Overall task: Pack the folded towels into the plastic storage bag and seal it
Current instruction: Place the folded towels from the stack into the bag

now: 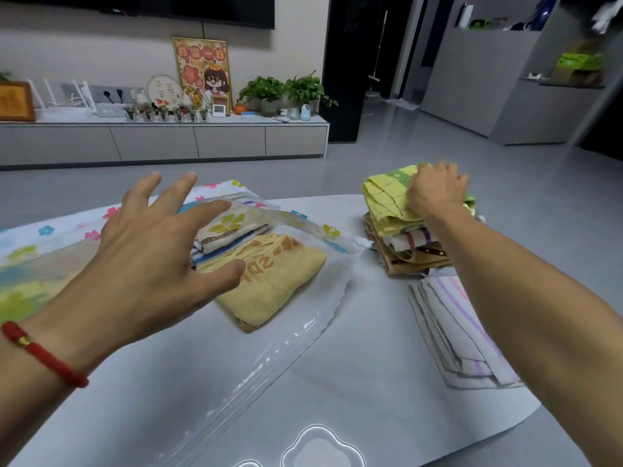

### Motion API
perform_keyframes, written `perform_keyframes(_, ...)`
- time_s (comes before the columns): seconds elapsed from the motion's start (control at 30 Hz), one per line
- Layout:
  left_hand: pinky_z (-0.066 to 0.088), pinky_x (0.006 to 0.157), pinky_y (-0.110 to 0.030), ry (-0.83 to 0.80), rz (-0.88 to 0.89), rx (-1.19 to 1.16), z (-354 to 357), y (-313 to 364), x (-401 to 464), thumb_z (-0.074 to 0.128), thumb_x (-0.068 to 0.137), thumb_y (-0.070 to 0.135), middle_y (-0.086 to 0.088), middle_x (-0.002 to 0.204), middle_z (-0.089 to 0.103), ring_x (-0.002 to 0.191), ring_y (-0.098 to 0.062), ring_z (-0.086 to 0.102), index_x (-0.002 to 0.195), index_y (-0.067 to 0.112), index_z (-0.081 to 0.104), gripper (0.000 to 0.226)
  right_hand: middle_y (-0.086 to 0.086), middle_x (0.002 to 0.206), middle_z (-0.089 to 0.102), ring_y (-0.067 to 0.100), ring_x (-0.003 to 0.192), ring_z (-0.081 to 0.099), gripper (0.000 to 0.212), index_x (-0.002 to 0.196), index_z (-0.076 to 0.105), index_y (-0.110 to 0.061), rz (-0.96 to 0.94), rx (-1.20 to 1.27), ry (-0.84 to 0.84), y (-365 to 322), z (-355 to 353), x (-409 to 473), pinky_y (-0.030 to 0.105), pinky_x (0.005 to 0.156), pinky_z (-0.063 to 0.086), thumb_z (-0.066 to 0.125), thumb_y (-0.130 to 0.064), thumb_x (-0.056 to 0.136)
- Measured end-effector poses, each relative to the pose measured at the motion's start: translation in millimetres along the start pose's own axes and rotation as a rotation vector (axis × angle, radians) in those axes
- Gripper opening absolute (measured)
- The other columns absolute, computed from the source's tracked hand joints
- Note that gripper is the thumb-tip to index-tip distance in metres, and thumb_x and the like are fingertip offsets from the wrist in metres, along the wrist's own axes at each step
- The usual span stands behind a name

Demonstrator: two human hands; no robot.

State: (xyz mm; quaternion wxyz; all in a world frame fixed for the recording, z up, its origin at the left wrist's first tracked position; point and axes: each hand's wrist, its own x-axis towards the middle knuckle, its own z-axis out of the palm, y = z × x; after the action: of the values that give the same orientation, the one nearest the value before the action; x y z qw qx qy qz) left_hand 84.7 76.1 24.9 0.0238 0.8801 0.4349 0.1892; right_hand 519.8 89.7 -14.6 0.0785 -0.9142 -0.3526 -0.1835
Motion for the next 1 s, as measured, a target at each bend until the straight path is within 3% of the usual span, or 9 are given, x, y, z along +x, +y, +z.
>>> perform_keyframes(0.1,0.025,0.112,-0.064,0.009,0.001,0.010,2.5,-2.1,0.5,0.038,0.064,0.085,0.003,0.163,0.021,0.150,-0.026,0.006,0.145,0.043,0.035,0.091,0.021,0.120,0.058,0.041,0.121,0.048,0.038,0.131,0.054,-0.012,0.173,0.036,-0.191,19.1,-0.7,9.7,0.054,0.100,0.034,0.050,-0.008,0.093)
perform_keyframes(0.2,0.024,0.112,-0.065,0.009,0.003,0.020,2.9,-3.7,2.0,0.043,0.066,0.080,0.002,0.163,0.020,0.150,-0.028,0.006,0.145,0.043,0.034,0.088,0.015,0.104,0.059,0.039,0.116,0.052,0.037,0.125,0.056,-0.018,0.143,0.093,-0.141,26.9,2.8,11.4,0.054,0.098,0.033,0.050,-0.001,0.093)
perform_keyframes(0.27,0.024,0.112,-0.065,0.002,0.007,0.021,2.1,-4.9,1.7,0.044,0.068,0.079,0.002,0.163,0.019,0.149,-0.028,0.005,0.146,0.043,0.034,0.086,0.018,0.115,0.060,0.041,0.116,0.053,0.043,0.131,0.051,-0.022,0.113,0.172,-0.120,29.1,-3.6,12.1,0.052,0.097,0.039,0.050,0.000,0.094)
perform_keyframes(0.4,0.025,0.114,-0.064,-0.038,0.019,0.058,-2.0,-2.1,-0.2,0.045,0.069,0.075,0.001,0.163,0.020,0.149,-0.031,0.008,0.147,0.042,0.033,0.086,0.019,0.137,0.051,0.039,0.105,0.058,0.067,0.148,0.041,-0.029,0.138,0.436,-0.390,32.3,-42.4,17.7,0.047,0.079,0.057,0.069,-0.004,0.092)
perform_keyframes(0.63,0.023,0.111,-0.067,-0.200,0.138,0.286,-24.1,-7.8,6.6,0.055,0.085,0.053,0.007,0.163,0.022,0.149,-0.037,0.011,0.149,0.041,0.026,0.072,0.014,0.115,0.070,0.025,0.076,0.071,0.034,0.114,0.072,-0.026,0.102,1.017,-0.681,43.6,-138.1,-29.6,0.033,0.053,0.062,0.061,-0.004,0.091)
perform_keyframes(0.73,0.022,0.111,-0.069,-0.254,0.131,0.201,-34.2,-6.5,10.6,0.058,0.087,0.033,0.010,0.164,0.017,0.149,-0.036,0.009,0.152,0.036,0.022,0.074,0.020,0.113,0.067,0.026,0.075,0.071,0.030,0.113,0.072,-0.018,0.056,1.194,-0.871,41.9,-172.2,-79.4,0.037,0.063,0.063,0.065,-0.010,0.085)
perform_keyframes(0.83,0.018,0.114,-0.067,-0.339,0.143,0.105,-44.5,-10.6,14.0,0.056,0.087,0.027,0.011,0.165,0.011,0.151,-0.032,0.008,0.154,0.034,0.016,0.078,0.028,0.119,0.066,0.039,0.096,0.063,0.048,0.121,0.070,-0.005,-0.020,1.151,-1.034,22.9,-190.0,-135.9,0.050,0.077,0.057,0.080,-0.023,0.077)
perform_keyframes(0.93,0.017,0.118,-0.061,-0.330,0.164,0.022,-59.5,-17.6,14.3,0.055,0.086,0.027,0.008,0.165,0.012,0.151,-0.031,0.009,0.154,0.030,0.020,0.077,0.020,0.107,0.078,0.027,0.080,0.077,0.025,0.112,0.075,-0.006,-0.032,1.260,-1.150,-27.9,-183.8,-198.4,0.035,0.060,0.064,0.070,-0.005,0.087)
perform_keyframes(1.0,0.011,0.123,-0.050,-0.303,0.185,-0.010,-67.2,-18.3,12.6,0.054,0.087,0.024,0.003,0.165,0.015,0.151,-0.029,0.012,0.154,0.026,0.022,0.075,0.018,0.099,0.079,0.023,0.075,0.078,0.027,0.112,0.071,-0.004,-0.016,1.361,-1.236,-72.6,-170.5,-232.8,0.031,0.061,0.064,0.057,0.010,0.094)
